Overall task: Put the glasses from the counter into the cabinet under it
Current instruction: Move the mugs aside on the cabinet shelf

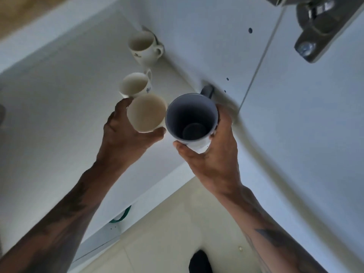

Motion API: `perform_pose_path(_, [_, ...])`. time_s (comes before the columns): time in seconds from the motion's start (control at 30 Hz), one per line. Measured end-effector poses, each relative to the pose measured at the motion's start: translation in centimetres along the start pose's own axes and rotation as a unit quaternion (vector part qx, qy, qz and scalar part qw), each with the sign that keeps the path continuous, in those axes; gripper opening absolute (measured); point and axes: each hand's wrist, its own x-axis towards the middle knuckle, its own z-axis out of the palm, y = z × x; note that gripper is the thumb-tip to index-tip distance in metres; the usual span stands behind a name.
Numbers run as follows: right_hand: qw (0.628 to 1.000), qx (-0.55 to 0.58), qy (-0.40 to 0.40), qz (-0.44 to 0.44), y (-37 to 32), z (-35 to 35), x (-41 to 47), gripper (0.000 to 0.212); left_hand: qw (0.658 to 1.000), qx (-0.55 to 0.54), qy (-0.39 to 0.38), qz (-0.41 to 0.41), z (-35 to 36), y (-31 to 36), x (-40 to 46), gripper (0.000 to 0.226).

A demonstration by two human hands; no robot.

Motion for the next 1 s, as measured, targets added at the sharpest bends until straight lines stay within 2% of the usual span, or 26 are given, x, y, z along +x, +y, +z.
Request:
perform_pose_path(0.13, [1.000,-0.003,-0.007,-0.010,0.1,0.0,-0.1,0.091,0.999,0.007,0.023,0.022,1.1,1.4,1.5,0.096])
perform_pose_path(0.33, [1.000,-0.020,-0.012,-0.015,0.0,0.3,0.0,0.092,0.998,-0.014,-0.014,0.064,2.2,2.1,2.6,0.085])
perform_pose_path(0.43, [1.000,-0.021,-0.016,-0.014,0.1,0.4,0.2,0.092,0.995,-0.049,-0.062,0.068,1.8,1.4,2.8,0.088])
perform_pose_path(0.47, [1.000,-0.019,-0.019,-0.012,0.1,0.4,0.2,0.093,0.995,-0.066,-0.052,0.060,1.2,1.0,3.0,0.082])
perform_pose_path(0.53, [1.000,-0.012,-0.022,-0.007,0.3,0.4,0.2,0.093,0.992,-0.087,0.062,0.059,-0.2,0.0,4.4,0.056])
perform_pose_path(0.57, [1.000,-0.010,-0.021,-0.005,0.4,0.4,0.1,0.093,0.987,-0.092,0.121,0.047,-0.9,-0.4,5.8,0.048])
perform_pose_path(0.6, [1.000,-0.008,-0.020,-0.003,0.5,0.4,0.1,0.094,0.982,-0.103,0.155,0.014,-1.5,-0.6,7.4,0.049])
perform_pose_path(0.63, [1.000,-0.007,-0.019,-0.002,0.6,0.5,0.0,0.094,0.979,-0.127,0.150,-0.046,-2.1,-0.6,9.2,0.057])
perform_pose_path(0.67, [1.000,-0.008,-0.017,-0.003,0.6,0.5,-0.1,0.094,0.974,-0.158,0.105,-0.123,-2.5,-0.6,10.9,0.067])
perform_pose_path(0.7, [1.000,-0.009,-0.015,-0.004,0.6,0.6,-0.1,0.094,0.964,-0.185,0.039,-0.189,-2.6,-0.6,12.4,0.075])
perform_pose_path(0.77, [1.000,-0.013,-0.009,-0.005,0.6,0.8,-0.2,0.095,0.944,-0.205,-0.084,-0.247,-2.3,-0.2,13.6,0.074])
perform_pose_path(0.8, [1.000,-0.015,-0.009,-0.005,0.6,0.8,-0.2,0.095,0.941,-0.205,-0.110,-0.244,-2.1,0.0,13.7,0.066])
perform_pose_path(0.9, [1.000,-0.022,-0.014,-0.002,0.5,0.8,-0.2,0.095,0.943,-0.250,-0.090,-0.200,-1.8,-0.3,13.7,0.045])
perform_pose_path(1.0, [0.999,-0.026,-0.019,0.002,0.4,0.7,-0.2,0.096,0.940,-0.283,-0.101,-0.161,-1.8,-0.5,13.3,0.055])
